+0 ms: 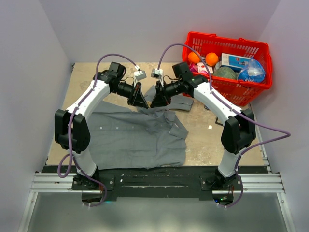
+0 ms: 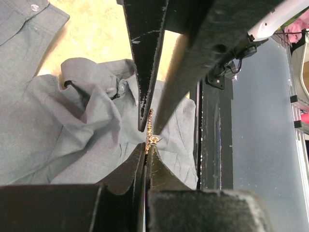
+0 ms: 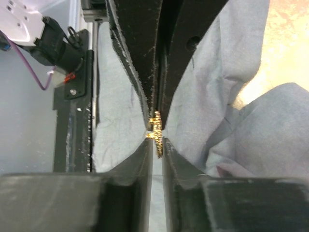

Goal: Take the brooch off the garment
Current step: Close the brooch.

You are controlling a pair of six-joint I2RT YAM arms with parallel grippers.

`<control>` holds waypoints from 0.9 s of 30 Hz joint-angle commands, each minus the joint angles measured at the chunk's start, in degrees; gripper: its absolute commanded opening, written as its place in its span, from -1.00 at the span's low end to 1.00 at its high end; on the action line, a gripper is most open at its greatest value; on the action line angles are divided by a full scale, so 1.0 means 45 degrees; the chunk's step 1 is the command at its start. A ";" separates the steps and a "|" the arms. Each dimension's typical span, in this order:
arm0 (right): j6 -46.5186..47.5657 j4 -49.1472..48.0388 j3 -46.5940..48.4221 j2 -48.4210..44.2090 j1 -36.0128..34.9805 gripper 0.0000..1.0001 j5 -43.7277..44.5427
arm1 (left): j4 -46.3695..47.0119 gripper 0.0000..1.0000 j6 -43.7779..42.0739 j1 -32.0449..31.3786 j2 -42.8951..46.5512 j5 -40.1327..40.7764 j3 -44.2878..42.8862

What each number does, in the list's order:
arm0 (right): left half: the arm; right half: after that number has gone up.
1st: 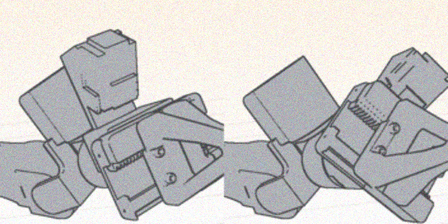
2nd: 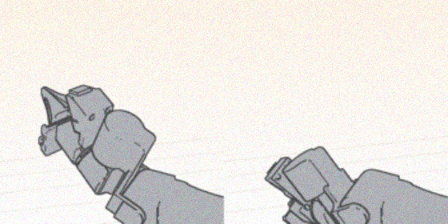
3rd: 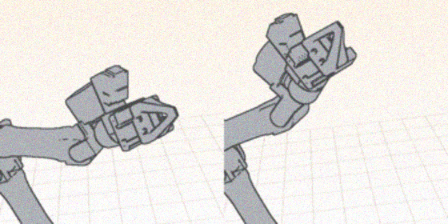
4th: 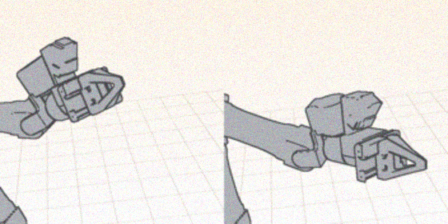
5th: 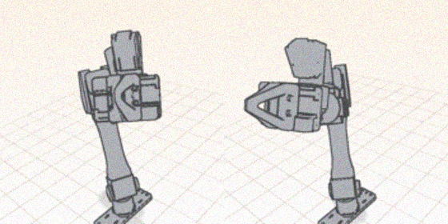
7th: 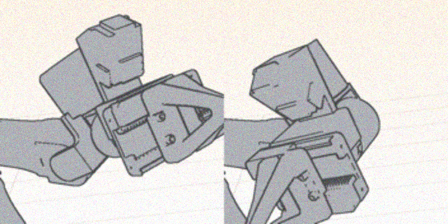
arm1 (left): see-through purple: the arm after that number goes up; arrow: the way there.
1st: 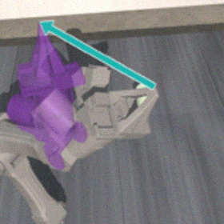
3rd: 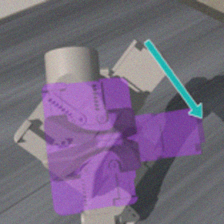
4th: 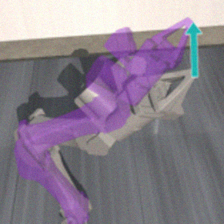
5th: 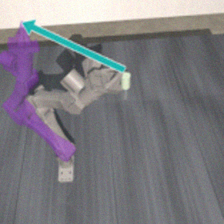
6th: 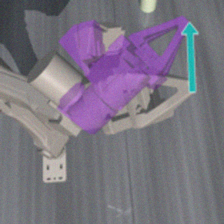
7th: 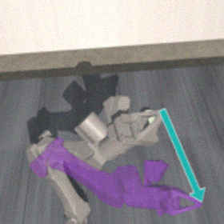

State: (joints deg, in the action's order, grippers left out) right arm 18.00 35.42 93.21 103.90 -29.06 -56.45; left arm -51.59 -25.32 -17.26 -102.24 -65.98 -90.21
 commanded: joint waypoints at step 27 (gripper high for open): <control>-0.2516 -0.1836 0.0634 0.0349 -0.0281 -0.20 0.0258 | 0.0274 -1.00 0.0139 0.0065 0.0063 0.0305 -0.0109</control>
State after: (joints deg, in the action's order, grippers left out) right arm 7.35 28.58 93.67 105.21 -30.00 -56.51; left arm -51.46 -25.06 -17.26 -102.24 -64.05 -90.19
